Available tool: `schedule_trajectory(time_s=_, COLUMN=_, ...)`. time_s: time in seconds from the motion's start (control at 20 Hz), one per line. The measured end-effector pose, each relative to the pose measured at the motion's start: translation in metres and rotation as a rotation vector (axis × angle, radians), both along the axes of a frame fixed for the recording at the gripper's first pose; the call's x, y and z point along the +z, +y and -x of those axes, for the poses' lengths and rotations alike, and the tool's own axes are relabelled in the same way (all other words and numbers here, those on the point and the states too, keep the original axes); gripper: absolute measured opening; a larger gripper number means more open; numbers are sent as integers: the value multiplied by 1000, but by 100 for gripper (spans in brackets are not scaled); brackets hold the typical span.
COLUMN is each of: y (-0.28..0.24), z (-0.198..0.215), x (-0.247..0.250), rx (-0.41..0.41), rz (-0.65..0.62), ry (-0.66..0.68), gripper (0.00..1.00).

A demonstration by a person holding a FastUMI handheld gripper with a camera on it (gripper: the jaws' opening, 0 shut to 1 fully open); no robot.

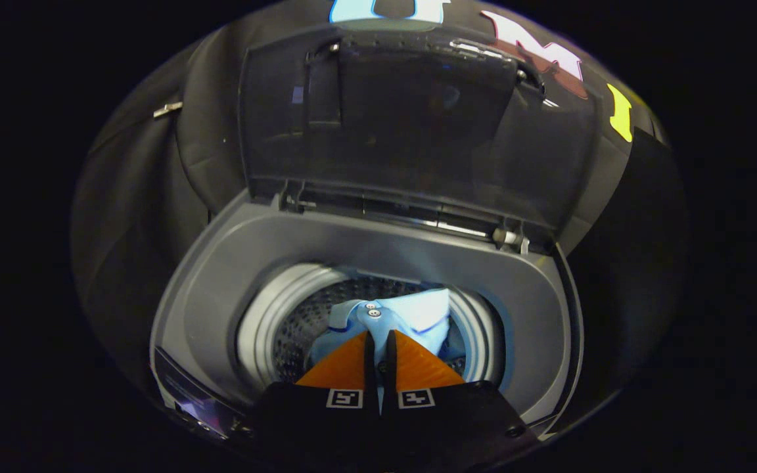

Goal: Put the clothes into the washing machine and then close the washing machine lid.

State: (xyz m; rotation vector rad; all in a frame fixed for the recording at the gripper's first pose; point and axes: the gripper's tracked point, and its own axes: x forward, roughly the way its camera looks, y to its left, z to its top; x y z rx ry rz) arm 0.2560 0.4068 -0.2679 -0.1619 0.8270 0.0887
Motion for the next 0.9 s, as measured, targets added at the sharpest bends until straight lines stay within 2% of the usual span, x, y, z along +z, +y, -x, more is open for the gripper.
schedule_trajectory(time_s=0.15, y=2, z=9, x=-14, rx=-19, rz=-40, ry=49, gripper=5)
schedule_trajectory(time_s=0.5, y=-3, z=9, x=-19, rx=-45, rz=-14, ry=55, gripper=6)
schedule_trajectory(time_s=0.55, y=-1, z=8, x=-17, rx=-44, rz=-25, ry=48, gripper=15)
schedule_trajectory(time_s=0.6, y=1, z=5, x=-16, rx=-55, rz=-49, ry=38, gripper=16)
schedule_trajectory(time_s=0.8, y=0, z=11, x=-20, rx=-110, rz=-107, ry=62, gripper=91)
schedule_trajectory(time_s=0.9, y=-4, z=7, x=-18, rx=-108, rz=-90, ry=47, gripper=91)
